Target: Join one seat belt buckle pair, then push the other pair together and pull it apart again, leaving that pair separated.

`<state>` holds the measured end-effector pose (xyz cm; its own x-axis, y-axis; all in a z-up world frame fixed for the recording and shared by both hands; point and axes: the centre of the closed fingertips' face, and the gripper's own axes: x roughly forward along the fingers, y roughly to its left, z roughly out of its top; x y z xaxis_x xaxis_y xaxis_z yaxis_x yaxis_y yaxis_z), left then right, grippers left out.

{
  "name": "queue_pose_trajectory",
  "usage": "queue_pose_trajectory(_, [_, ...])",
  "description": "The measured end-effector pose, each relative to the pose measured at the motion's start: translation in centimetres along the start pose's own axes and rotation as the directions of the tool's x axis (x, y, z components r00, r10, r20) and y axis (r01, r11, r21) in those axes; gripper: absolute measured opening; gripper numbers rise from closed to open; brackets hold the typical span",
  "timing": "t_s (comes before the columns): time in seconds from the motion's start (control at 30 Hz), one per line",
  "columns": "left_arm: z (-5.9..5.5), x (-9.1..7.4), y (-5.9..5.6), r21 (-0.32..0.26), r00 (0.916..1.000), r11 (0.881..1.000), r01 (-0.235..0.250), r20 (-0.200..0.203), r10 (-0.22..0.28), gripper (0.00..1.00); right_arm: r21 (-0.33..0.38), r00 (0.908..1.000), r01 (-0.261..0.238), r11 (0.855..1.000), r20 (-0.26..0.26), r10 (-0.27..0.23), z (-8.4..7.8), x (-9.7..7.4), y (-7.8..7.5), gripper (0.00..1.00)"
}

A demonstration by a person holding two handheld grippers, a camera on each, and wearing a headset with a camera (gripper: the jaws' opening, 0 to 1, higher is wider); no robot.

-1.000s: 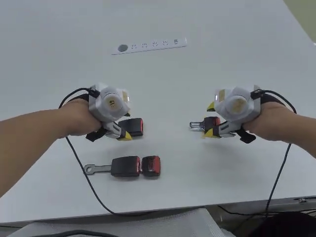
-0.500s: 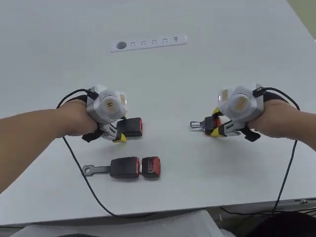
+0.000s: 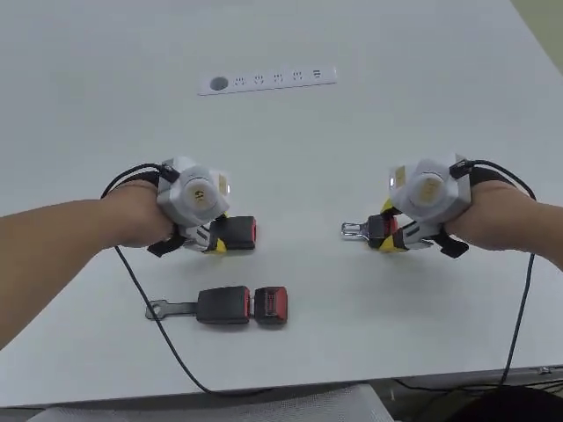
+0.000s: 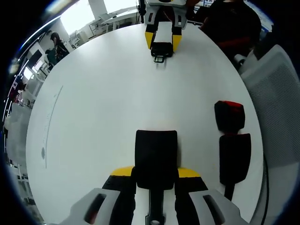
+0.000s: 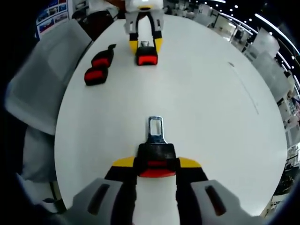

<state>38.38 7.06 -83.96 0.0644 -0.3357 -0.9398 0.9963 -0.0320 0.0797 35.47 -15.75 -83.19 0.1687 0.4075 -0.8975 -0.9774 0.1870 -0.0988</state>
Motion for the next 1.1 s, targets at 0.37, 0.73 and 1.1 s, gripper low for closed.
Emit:
queue_pose_trajectory(0.37, [-0.2,0.1,0.1,0.002,1.0,1.0,-0.008,-0.006,0.008,0.32,-0.034,0.9998,-0.012,0.999,0.018,0.012,3.3,1.3,0.4,0.3])
queue_pose_trajectory(0.73, [0.3,-0.2,-0.4,0.001,0.9999,1.0,-0.014,-0.002,0.014,0.32,-0.067,0.9994,-0.009,0.998,0.034,0.011,6.8,3.1,0.3,0.3])
queue_pose_trajectory(1.1, [0.3,-0.3,-0.5,0.013,0.9998,1.0,0.003,-0.018,-0.003,0.32,-0.061,0.9975,-0.007,0.998,0.07,0.012,9.6,4.4,0.3,0.31])
